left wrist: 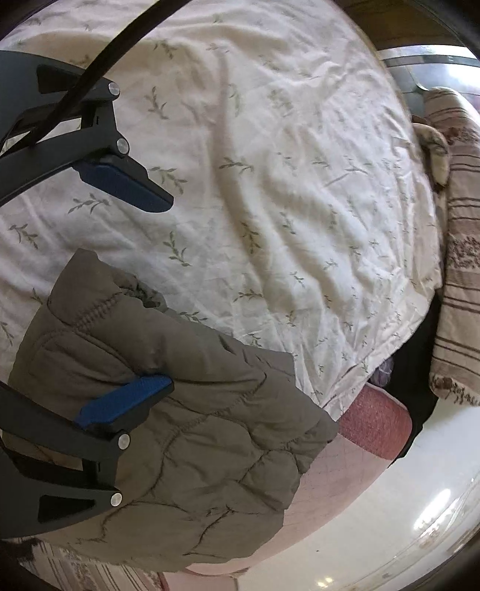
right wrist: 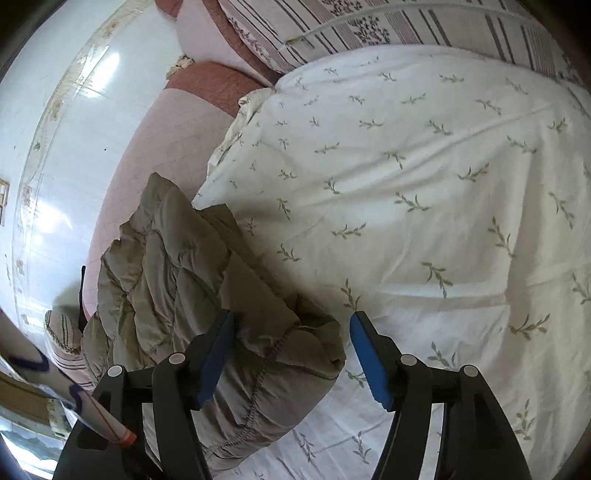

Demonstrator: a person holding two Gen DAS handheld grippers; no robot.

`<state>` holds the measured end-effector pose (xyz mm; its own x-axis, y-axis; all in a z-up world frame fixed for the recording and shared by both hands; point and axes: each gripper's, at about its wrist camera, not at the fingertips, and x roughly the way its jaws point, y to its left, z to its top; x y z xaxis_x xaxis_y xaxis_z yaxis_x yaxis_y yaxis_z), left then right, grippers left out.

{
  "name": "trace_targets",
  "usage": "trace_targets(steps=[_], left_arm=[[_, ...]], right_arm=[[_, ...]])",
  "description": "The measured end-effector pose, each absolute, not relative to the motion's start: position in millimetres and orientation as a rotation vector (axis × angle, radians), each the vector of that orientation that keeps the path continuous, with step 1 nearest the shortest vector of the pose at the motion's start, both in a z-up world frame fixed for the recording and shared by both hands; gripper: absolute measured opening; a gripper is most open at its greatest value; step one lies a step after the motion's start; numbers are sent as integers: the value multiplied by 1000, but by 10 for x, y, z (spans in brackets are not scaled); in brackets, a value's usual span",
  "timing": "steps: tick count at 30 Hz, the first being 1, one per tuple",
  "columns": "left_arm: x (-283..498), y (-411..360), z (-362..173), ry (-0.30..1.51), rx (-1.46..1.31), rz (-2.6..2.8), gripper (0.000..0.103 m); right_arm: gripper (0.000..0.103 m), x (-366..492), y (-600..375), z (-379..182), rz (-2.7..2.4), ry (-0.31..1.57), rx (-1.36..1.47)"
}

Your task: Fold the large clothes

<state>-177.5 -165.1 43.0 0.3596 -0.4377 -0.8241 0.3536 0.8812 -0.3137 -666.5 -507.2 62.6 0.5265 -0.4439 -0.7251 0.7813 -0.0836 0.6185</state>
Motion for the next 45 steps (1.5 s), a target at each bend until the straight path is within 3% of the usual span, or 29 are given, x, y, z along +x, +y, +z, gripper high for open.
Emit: trace_targets(steps=[4,9,13,20,25,28,33,45], left_arm=[[-1758,-1645,423,1100,-95,-513,89],[-1921,-1633,633,964,-33,-455,89],[-2172,-1723,793,825,51,-450,89],[-2276,-2071,567,858,223,-514,89],[-2256,-2038,620,845,203,-503,89],[-2214,-1932,661,866,147,-498,89],[-2129,-1803,649,936,94,-478,89],[-1956,-1404,520,1112,-25,-549,92]], right_arm=[[70,-6636,-5061,688,-1068,340,1261],[68,-6528,-4906,1045,-1151,351,1037],[46,-6256,-4722,1216,-1095,394,878],[44,-5959,-4761,907,-1032,557,893],[46,-6063,-4754,1021,-1022,480,926],[61,-6226,-4801,1012,-1046,431,976],[61,-6425,-4905,862,-1054,417,1101],[73,-6617,-4897,652,-1014,362,1274]])
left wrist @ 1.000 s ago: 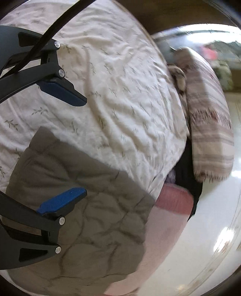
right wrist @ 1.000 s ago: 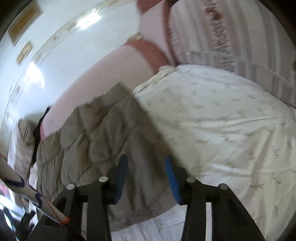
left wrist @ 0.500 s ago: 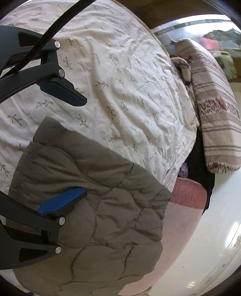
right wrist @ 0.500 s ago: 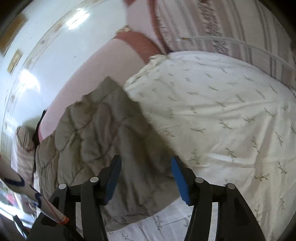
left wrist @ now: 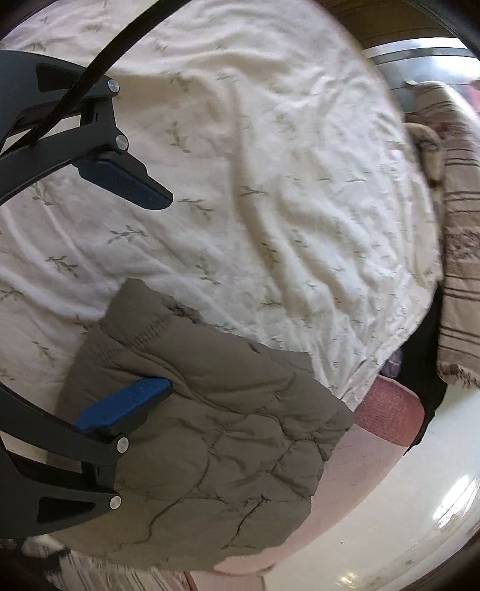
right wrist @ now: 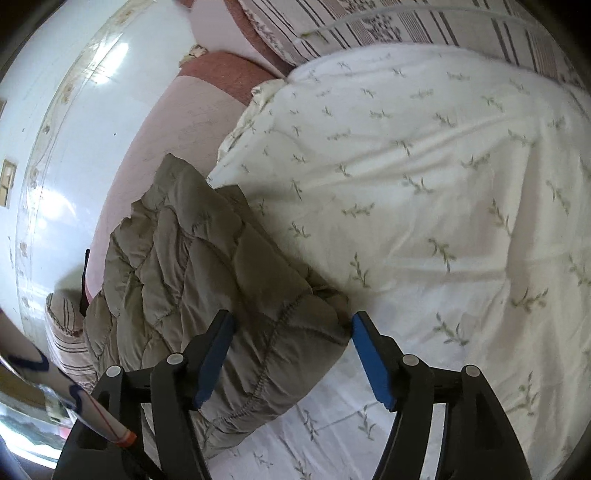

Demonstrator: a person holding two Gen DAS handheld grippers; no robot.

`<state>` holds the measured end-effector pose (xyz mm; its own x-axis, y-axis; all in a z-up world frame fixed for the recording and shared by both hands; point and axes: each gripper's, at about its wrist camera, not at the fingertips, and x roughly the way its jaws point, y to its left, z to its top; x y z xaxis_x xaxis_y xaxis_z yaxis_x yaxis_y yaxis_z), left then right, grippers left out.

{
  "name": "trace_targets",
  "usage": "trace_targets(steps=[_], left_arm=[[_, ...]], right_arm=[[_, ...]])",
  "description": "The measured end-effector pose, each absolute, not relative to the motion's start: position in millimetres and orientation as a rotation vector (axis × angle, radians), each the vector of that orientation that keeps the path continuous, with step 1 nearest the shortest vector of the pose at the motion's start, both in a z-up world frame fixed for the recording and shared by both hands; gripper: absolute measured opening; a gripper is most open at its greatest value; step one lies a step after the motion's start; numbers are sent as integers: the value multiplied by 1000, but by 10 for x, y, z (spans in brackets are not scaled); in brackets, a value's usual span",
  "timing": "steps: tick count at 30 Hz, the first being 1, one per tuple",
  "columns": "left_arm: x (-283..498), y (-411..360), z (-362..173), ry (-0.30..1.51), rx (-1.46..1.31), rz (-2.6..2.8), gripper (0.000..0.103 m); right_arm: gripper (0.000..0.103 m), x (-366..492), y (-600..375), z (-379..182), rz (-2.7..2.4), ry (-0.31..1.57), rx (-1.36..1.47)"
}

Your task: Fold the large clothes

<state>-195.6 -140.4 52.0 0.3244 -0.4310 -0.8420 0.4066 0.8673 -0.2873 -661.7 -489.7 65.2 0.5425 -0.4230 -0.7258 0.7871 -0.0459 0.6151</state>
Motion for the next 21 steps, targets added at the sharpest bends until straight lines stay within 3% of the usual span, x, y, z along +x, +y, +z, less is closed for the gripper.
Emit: trace_targets(steps=[10,21], left_arm=[[-1838,-1291,218,1273,-291,-601,93],[-1899,-1610,205,1165,-310,-628,95]], right_arm=[[78,-6580,-4872,468,-958,310,1366],[83,-6452,-4964,327,-944,207,1398]])
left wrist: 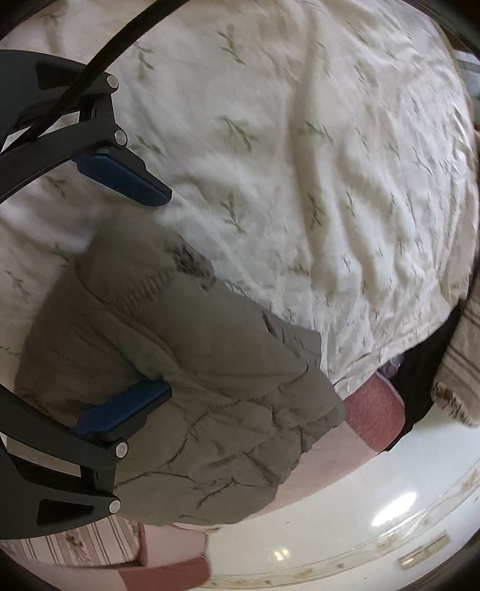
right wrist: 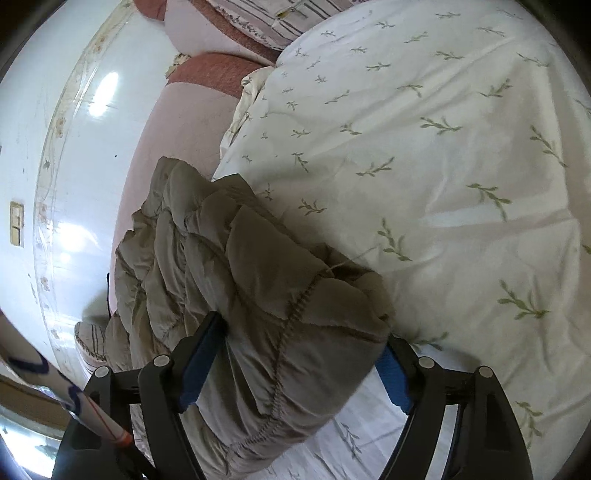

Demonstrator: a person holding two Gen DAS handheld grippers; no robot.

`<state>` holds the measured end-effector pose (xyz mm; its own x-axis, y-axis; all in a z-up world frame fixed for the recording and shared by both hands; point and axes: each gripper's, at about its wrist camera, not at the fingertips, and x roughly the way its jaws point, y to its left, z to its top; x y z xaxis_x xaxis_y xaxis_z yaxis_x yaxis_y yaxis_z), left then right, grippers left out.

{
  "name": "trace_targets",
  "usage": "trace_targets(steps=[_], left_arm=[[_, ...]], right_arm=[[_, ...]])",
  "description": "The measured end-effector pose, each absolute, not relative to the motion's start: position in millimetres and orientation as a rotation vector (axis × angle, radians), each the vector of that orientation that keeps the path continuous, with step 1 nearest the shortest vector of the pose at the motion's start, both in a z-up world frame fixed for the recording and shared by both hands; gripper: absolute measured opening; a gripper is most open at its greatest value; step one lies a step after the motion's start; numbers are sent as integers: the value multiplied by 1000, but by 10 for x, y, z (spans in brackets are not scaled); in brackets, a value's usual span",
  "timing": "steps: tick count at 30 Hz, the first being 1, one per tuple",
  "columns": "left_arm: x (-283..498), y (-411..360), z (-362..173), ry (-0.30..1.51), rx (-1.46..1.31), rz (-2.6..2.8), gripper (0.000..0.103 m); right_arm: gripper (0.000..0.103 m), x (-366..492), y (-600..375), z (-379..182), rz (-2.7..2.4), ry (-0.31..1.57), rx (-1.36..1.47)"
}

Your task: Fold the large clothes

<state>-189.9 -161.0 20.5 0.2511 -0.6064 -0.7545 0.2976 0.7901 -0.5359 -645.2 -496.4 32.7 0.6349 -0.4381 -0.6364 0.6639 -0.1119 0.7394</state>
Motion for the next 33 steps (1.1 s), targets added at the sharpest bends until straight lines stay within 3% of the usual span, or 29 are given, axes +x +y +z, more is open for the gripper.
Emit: trace_targets(steps=[2,4,7,10,17,33], left_arm=[[-1895,-1667,205,1152,-291,-642,95],[-1907,-1715,231,1131,-257,-646,95],[-1975,-1809,339,1062,-147,-653,79],[-2112,-1922,456,960,-5,-634,68],[-2300,-2058,533,819,185,-580,64],[-2452,-2210,516,688,340,-524,64]], right_arm=[[79,-6424,-4970,323,-941,203,1389],[63,-6395,-4973,332,-949,226,1371],[49,-6307,-4943,468,-981,281,1265],[45,-6119,-4847,609,-1051,387,1077],[42,-5750,-4593,762,-1164,577,704],[42,-5541,-4480,783,-1216,684,508]])
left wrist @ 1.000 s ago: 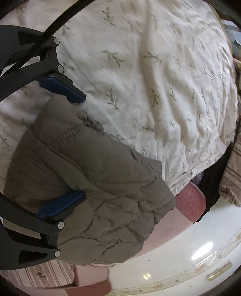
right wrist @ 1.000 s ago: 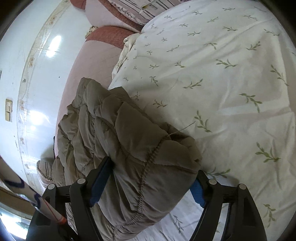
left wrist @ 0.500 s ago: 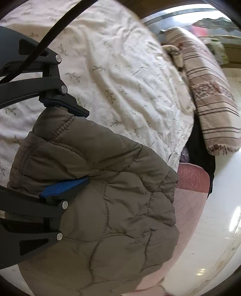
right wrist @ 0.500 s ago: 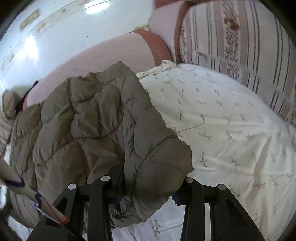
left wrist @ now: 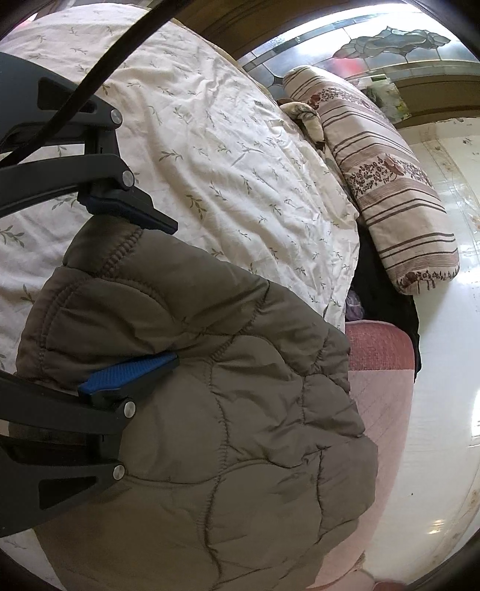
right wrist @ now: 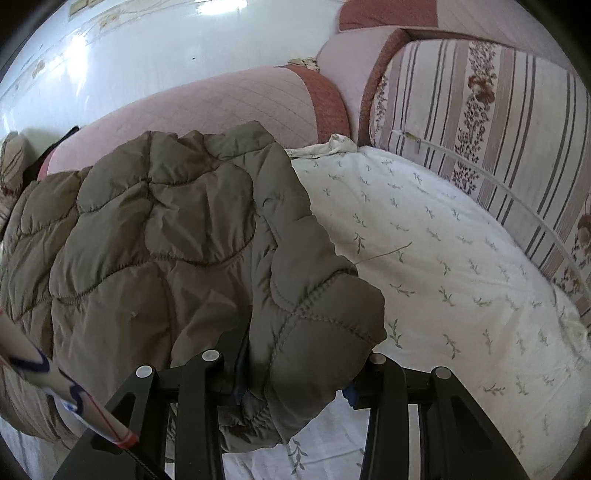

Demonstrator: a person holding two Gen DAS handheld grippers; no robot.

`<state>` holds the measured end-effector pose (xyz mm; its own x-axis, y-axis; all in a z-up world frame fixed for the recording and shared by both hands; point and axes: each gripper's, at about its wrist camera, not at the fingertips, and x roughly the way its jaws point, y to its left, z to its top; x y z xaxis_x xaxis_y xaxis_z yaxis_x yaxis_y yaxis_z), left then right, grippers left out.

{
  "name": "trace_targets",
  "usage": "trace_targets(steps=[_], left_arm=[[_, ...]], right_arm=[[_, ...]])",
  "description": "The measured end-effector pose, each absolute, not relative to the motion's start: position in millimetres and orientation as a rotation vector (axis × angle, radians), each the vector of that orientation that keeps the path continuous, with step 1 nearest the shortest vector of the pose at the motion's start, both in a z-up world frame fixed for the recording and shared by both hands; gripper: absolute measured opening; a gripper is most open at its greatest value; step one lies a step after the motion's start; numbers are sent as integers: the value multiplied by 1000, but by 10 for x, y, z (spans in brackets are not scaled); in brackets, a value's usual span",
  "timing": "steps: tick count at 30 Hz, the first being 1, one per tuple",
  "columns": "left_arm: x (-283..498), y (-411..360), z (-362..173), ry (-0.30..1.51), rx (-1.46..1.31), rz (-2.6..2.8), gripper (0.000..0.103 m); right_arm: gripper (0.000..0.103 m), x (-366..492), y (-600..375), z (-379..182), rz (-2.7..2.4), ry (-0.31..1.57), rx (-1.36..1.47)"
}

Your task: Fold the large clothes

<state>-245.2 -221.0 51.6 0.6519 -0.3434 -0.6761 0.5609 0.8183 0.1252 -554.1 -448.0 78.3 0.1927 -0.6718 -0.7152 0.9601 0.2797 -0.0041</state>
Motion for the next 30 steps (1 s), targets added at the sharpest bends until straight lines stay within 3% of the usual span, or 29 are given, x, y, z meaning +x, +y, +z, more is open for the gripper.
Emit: trace_targets(steps=[30], left_arm=[[-2611,-2296,496,612,431,-486,64]], right_arm=[[42,-5325,-4322,786,-1254,804,240]])
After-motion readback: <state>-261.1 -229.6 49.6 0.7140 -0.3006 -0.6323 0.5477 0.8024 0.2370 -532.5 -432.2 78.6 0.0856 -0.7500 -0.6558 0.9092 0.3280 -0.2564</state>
